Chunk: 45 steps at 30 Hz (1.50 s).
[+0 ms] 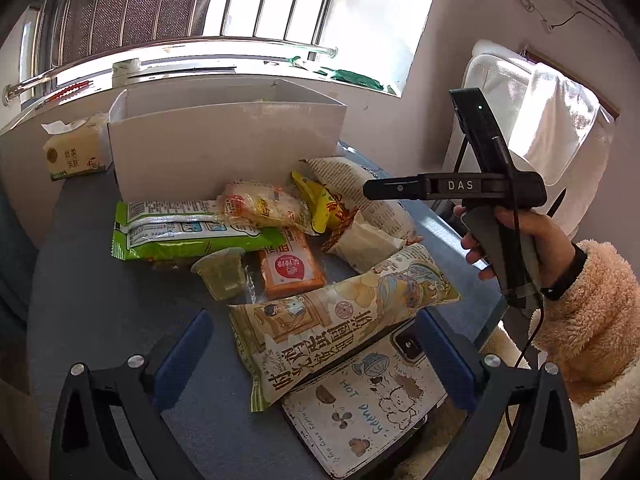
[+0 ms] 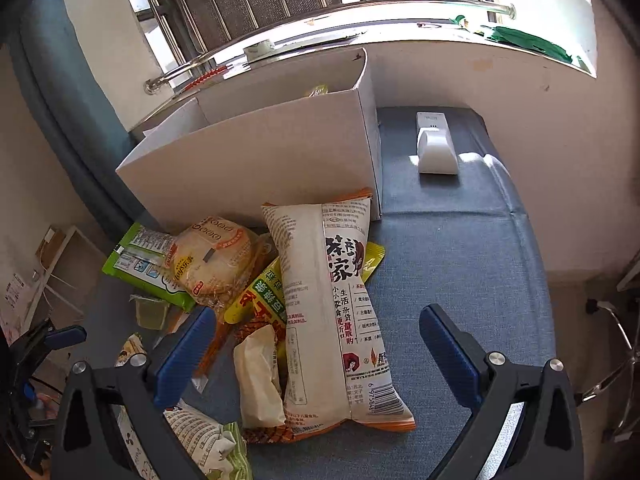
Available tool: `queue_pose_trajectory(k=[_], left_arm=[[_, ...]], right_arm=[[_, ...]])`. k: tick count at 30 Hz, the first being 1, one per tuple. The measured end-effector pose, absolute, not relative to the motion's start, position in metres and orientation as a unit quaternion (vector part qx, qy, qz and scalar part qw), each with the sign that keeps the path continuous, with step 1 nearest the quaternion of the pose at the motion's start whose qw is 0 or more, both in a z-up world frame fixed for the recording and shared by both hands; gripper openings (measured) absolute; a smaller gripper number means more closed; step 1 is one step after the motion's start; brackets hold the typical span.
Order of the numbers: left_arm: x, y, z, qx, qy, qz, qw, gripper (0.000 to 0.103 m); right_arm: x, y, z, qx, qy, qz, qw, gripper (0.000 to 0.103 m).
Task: Organize snacks
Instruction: 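Grasp the white noodle bag with the right tool while the left tool grasps a printed chip bag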
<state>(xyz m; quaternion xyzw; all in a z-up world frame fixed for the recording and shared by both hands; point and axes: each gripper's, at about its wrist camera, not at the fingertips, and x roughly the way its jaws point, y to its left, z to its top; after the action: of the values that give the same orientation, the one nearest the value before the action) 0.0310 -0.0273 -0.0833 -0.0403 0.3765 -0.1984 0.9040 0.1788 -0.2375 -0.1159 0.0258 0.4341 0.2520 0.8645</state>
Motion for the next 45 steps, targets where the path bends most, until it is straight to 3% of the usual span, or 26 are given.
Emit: queue_pose_trajectory(k=[6,7,8,9,10,24,33,34,35,36,37,39,45], left_arm=[[0.033,-0.028,-0.087,-0.033,0.386,-0.201,0.900,0.103],[0.033,-0.029,-0.086,-0.029,0.384,-0.203,0.900,0.103],[0.034,-0.030,-0.085,-0.023,0.383,-0.207,0.900,0.103],[0.035,-0.031,-0.085,-0.017,0.385,-0.213,0.898,0.103],[0.037,-0.033,-0.085,-0.008,0.387,-0.217,0.896,0.103],[0.074,-0.093,-0.089,0.221,0.390,-0.358,0.819,0.103],[0.094,-0.123,-0.122,0.277,0.439,-0.413,0.748,0.101],[0.096,-0.122,-0.123,0.269,0.448,-0.418,0.743,0.099],[0.097,-0.120,-0.123,0.259,0.452,-0.427,0.739,0.086],[0.096,-0.118,-0.121,0.250,0.448,-0.431,0.742,0.057],[0.096,-0.115,-0.117,0.248,0.442,-0.417,0.755,0.040],[0.096,-0.110,-0.114,0.252,0.433,-0.384,0.776,0.034],[0.090,-0.077,-0.084,0.126,0.411,-0.356,0.830,0.034]], right_arm=[[0.201,-0.234,-0.131,0.037,0.474,0.250,0.843,0.103],[0.204,-0.234,-0.135,0.034,0.483,0.239,0.842,0.098],[0.206,-0.236,-0.137,0.037,0.485,0.239,0.840,0.088],[0.207,-0.238,-0.139,0.045,0.487,0.248,0.836,0.042],[0.207,-0.240,-0.140,0.048,0.489,0.248,0.835,0.037],[0.168,-0.290,-0.086,0.071,0.429,0.234,0.870,0.037],[0.120,-0.316,-0.111,0.136,0.445,0.214,0.859,0.037],[0.117,-0.318,-0.114,0.142,0.448,0.211,0.857,0.037],[0.115,-0.320,-0.116,0.145,0.450,0.210,0.856,0.037],[0.114,-0.321,-0.118,0.145,0.453,0.208,0.855,0.037],[0.114,-0.322,-0.120,0.145,0.455,0.206,0.854,0.037],[0.115,-0.321,-0.121,0.144,0.458,0.206,0.853,0.037],[0.118,-0.310,-0.113,0.146,0.445,0.221,0.855,0.037]])
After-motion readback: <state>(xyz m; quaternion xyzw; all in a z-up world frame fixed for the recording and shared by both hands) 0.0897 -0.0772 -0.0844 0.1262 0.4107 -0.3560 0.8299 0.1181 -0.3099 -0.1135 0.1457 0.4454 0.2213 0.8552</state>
